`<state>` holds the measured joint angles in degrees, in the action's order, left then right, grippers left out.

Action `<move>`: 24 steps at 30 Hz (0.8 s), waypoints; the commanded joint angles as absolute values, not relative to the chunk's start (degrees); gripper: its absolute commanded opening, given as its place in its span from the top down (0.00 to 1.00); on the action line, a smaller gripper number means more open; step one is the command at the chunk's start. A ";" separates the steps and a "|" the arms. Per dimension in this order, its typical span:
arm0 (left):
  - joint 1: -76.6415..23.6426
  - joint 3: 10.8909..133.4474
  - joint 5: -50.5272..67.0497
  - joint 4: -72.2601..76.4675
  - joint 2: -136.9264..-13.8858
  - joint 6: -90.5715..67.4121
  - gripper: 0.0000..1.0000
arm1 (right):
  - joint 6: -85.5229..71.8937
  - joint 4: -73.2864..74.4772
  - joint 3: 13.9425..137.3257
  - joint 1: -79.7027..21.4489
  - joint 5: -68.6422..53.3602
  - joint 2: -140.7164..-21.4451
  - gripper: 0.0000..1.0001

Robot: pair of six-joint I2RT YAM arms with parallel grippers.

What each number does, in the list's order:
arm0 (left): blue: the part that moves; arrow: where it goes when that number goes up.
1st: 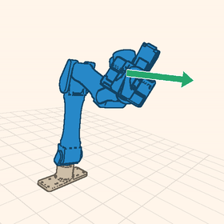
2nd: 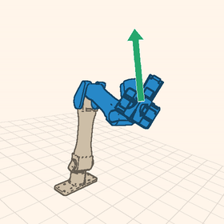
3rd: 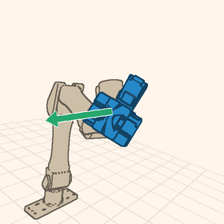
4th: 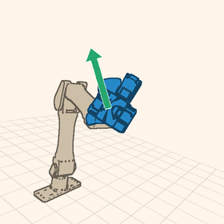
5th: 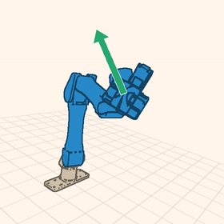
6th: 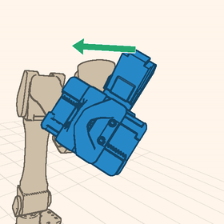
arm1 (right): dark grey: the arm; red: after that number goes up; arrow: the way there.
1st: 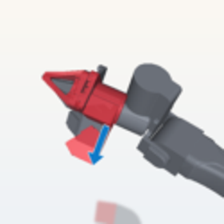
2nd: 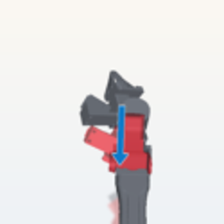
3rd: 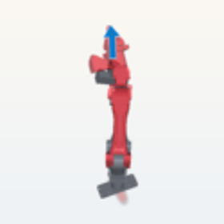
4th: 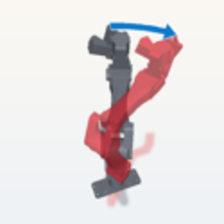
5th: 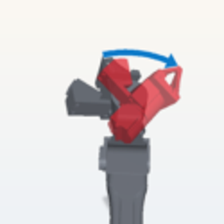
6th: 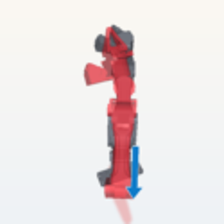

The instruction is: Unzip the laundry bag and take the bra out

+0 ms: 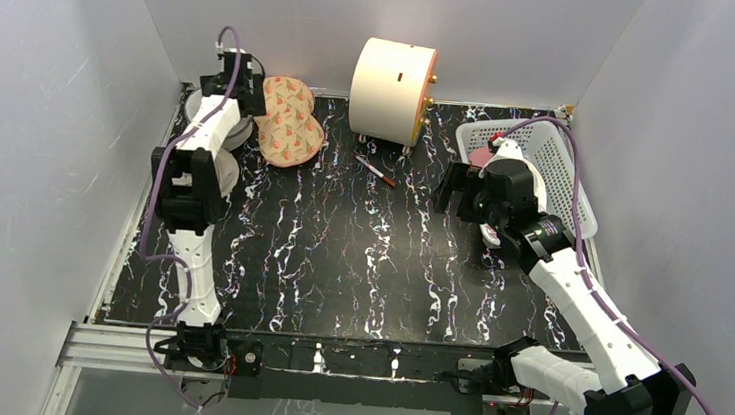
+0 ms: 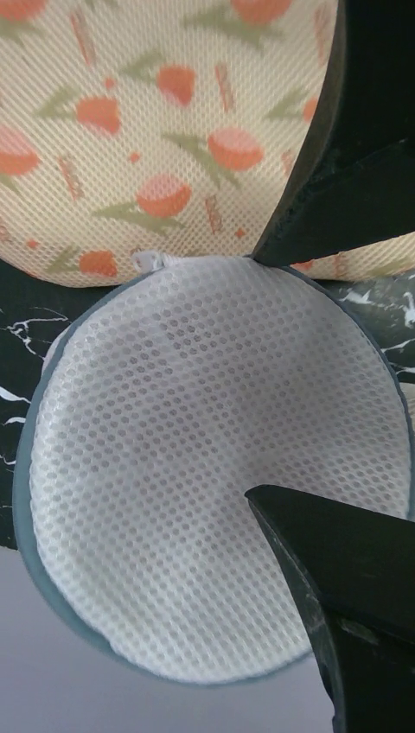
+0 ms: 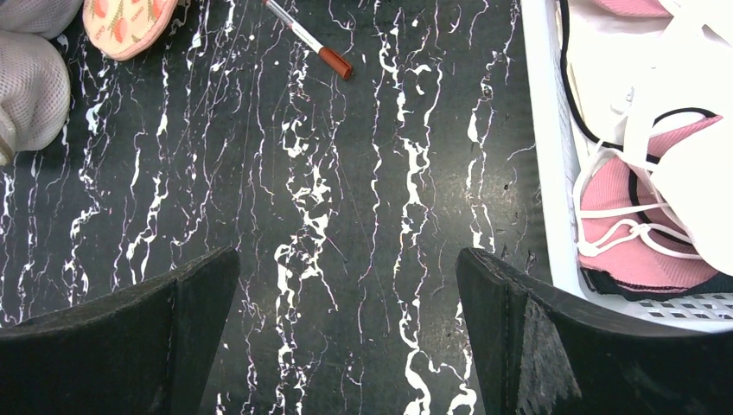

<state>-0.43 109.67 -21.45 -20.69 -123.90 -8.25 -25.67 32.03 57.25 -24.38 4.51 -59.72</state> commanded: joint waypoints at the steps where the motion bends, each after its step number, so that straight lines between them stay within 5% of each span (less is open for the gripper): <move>1: -5.01 112.94 -34.17 -18.87 -127.92 2.16 0.02 | -26.54 30.69 56.87 -24.70 4.53 -58.63 0.02; 6: -6.13 112.96 -44.33 -17.36 -130.89 4.47 0.06 | -26.89 31.03 57.04 -24.68 4.70 -58.80 0.02; 18: -6.27 113.77 -40.91 -16.84 -128.18 4.40 0.85 | -28.62 30.81 57.06 -24.63 3.14 -59.14 0.02; 24: -6.25 114.27 -32.03 -20.71 -121.40 0.89 0.98 | -28.75 30.95 57.05 -24.70 3.26 -58.74 0.02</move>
<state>-6.48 111.44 -38.46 -17.12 -131.09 3.86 -27.97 32.95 56.36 -24.38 3.25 -59.70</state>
